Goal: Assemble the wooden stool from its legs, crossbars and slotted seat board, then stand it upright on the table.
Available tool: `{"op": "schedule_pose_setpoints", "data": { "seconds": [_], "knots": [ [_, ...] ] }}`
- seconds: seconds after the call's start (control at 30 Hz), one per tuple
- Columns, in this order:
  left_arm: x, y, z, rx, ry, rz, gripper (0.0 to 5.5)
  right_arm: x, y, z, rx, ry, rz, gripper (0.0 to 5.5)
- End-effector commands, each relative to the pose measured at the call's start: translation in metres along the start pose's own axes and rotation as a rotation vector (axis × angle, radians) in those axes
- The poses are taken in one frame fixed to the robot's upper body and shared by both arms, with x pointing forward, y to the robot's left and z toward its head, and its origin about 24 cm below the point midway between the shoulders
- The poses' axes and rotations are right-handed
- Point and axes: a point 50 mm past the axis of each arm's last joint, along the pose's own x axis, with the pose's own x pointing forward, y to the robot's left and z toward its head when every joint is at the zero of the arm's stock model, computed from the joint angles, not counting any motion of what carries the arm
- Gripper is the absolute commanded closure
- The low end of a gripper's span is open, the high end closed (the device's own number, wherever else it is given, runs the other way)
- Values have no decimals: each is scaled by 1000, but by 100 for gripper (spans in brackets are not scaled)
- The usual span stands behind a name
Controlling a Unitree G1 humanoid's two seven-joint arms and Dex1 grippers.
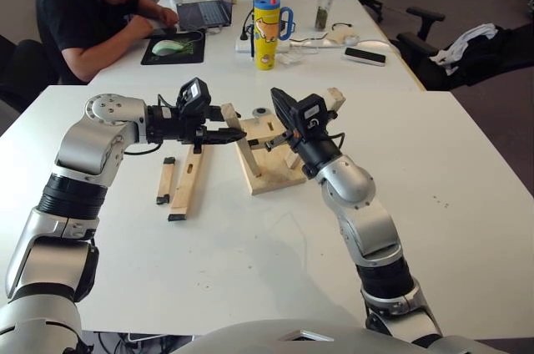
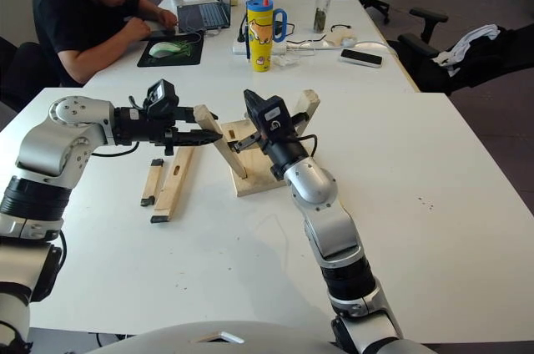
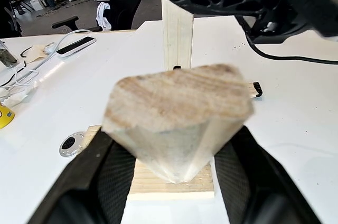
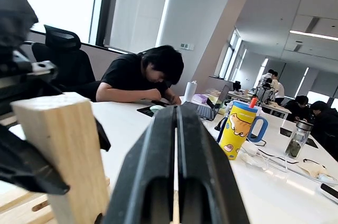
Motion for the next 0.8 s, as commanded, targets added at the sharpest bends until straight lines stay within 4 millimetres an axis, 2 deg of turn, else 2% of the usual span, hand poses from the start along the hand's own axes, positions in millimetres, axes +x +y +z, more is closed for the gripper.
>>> {"op": "schedule_pose_setpoints", "data": {
  "seconds": [0.03, 0.07, 0.13, 0.2, 0.27, 0.33, 0.43, 0.5, 0.53, 0.6, 0.63, 0.8],
  "knots": [
    [14, -12, -55, -153, 204, -62, 343, 18, 0, 26, -87, -132, -56, 550],
    [14, -12, -55, -153, 206, -63, 343, 26, 3, 7, -94, -6, -56, 550],
    [15, -11, -55, -149, 209, -66, 343, 26, 16, -48, -77, 349, 14, 550],
    [16, -9, -55, -142, 213, -75, 343, 4, 35, -94, 3, 651, 135, 550],
    [16, -6, -53, -130, 221, -82, 343, -17, 47, -114, 53, 815, 212, 550],
    [14, -1, -51, -120, 226, -87, 343, -12, 42, -103, 50, 737, 176, 550],
    [11, 7, -47, -105, 225, -103, 343, 13, 23, -45, 115, 300, 64, 550],
    [9, 13, -44, -87, 227, -125, 343, 7, 4, -15, 152, 82, -22, 550],
    [9, 16, -42, -77, 229, -139, 343, 1, -1, -8, 138, 21, -32, 550],
    [6, 22, -39, -68, 225, -149, 343, -15, -4, -6, 81, -24, -6, 550],
    [5, 25, -37, -63, 220, -156, 343, -22, -3, -11, 81, -2, 18, 550],
    [3, 30, -32, -54, 200, -182, 343, -43, 10, -56, 104, 248, 125, 550]
  ]
}}
